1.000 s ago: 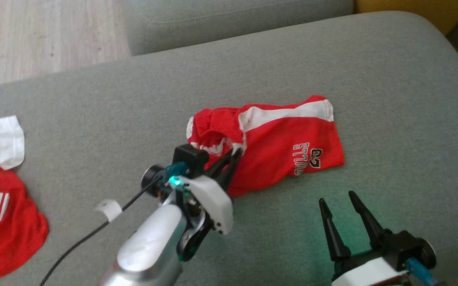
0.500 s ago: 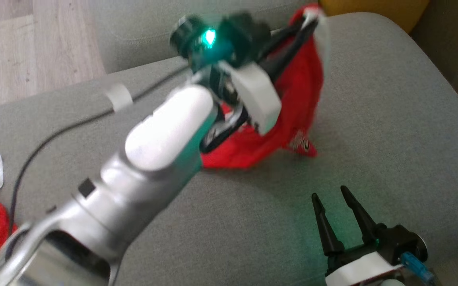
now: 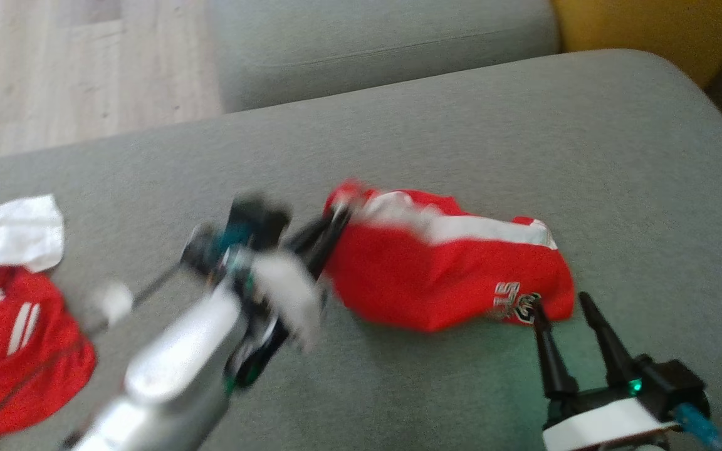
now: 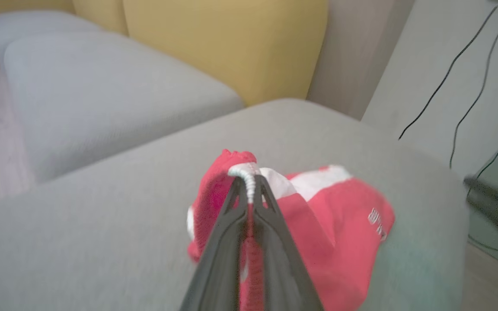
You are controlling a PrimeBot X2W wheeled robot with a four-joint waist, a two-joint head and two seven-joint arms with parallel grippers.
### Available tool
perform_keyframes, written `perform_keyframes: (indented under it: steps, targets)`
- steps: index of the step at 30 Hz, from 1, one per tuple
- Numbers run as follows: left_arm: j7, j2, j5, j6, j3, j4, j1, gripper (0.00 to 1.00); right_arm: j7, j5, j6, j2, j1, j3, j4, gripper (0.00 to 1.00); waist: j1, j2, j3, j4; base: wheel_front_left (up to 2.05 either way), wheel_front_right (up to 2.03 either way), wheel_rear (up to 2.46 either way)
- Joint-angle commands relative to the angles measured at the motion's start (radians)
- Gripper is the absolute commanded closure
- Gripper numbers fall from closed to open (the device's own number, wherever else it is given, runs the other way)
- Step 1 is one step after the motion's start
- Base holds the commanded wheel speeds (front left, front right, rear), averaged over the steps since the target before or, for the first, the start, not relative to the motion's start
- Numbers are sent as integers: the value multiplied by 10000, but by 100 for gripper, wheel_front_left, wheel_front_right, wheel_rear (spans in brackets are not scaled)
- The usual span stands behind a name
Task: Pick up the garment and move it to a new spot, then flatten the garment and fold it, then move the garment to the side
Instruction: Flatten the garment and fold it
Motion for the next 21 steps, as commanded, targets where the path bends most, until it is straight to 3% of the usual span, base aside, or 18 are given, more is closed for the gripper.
perform_keyframes:
  steps: [1,4,10,15,21]
  targets:
    - [-239,702,-4,295,327,-532,293,100,-55,494,-7,-56,-303,2,-287,0,1,0,164,513,0,0,0]
    - [-423,1310,-46,690,356,-803,1318,100,-55,1157,-7,-56,-464,-202,387,0,1,0,265,863,0,0,0]
    - [-617,1929,-120,1122,432,-1184,2303,100,-55,1497,-7,-56,-1438,-349,1754,0,1,0,439,1359,0,0,0]
    - [-869,2005,-114,1340,474,-1158,2611,100,84,2372,-7,-56,-2450,-2,3339,0,1,0,494,1812,0,0,0]
    - [-1217,2041,-2,1470,545,-711,2610,100,467,3014,-7,-99,-3120,291,4297,0,1,0,500,2125,0,0,0]
